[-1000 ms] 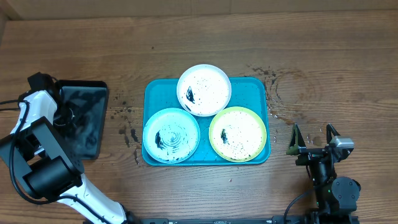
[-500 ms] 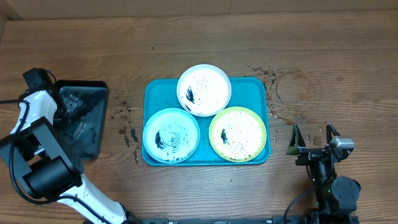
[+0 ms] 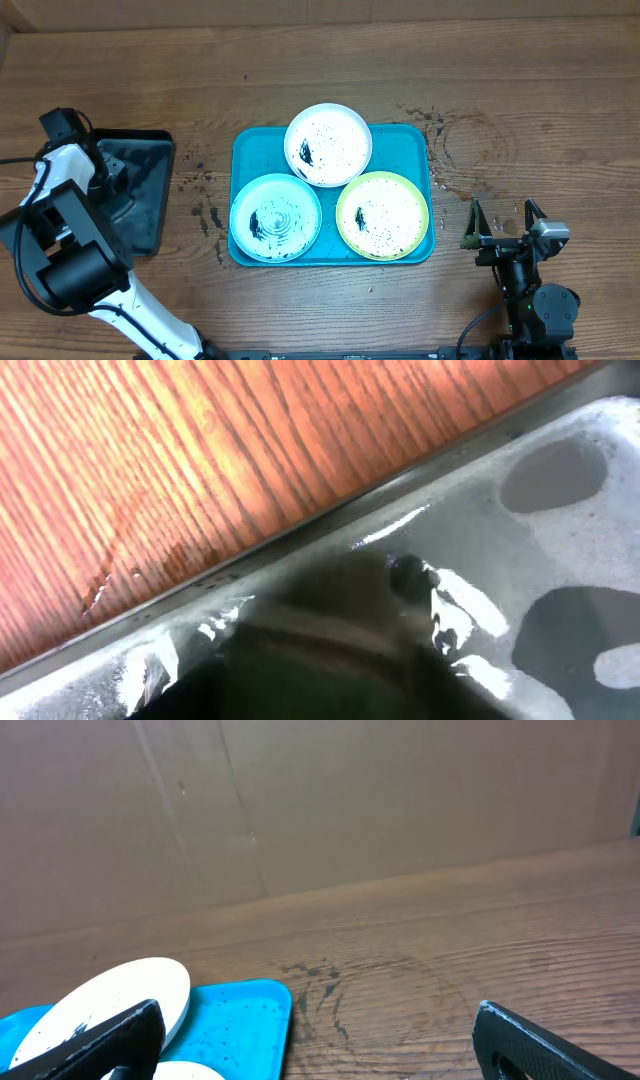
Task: Clean dirty plates on tray and stack at the side
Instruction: 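Dip and swish the held sponge in the soapy water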
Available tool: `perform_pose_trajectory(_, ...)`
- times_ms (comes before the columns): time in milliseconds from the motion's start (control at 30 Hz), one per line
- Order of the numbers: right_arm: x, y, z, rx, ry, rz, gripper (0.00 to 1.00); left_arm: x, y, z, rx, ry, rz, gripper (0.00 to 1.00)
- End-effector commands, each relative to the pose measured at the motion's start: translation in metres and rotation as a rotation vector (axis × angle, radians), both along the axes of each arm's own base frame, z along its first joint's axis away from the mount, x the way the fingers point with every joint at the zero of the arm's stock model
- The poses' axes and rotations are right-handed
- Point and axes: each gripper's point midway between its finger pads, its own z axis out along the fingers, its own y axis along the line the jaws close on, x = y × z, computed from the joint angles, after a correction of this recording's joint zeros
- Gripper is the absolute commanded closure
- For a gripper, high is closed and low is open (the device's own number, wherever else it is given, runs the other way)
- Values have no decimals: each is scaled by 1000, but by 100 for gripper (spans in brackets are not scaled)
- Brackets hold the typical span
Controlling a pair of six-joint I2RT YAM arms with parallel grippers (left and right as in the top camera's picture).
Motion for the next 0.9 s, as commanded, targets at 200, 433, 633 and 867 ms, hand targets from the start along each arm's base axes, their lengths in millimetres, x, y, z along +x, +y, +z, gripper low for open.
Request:
perform_pose_trajectory(200, 0, -1, -1, 8, -5, -5, 0, -31, -12, -40, -57, 150, -11, 96)
perform_pose_trajectory(433, 0, -1, -1, 8, -5, -5, 0, -46, -56, -47, -285, 186, -42, 0)
perform_pose_trajectory(633, 0, -1, -1, 8, -5, -5, 0, -58, -70, -47, -350, 232, -63, 52)
perform_pose_trajectory(867, 0, -1, -1, 8, -5, -5, 0, -59, -70, -47, -353, 237, -62, 68)
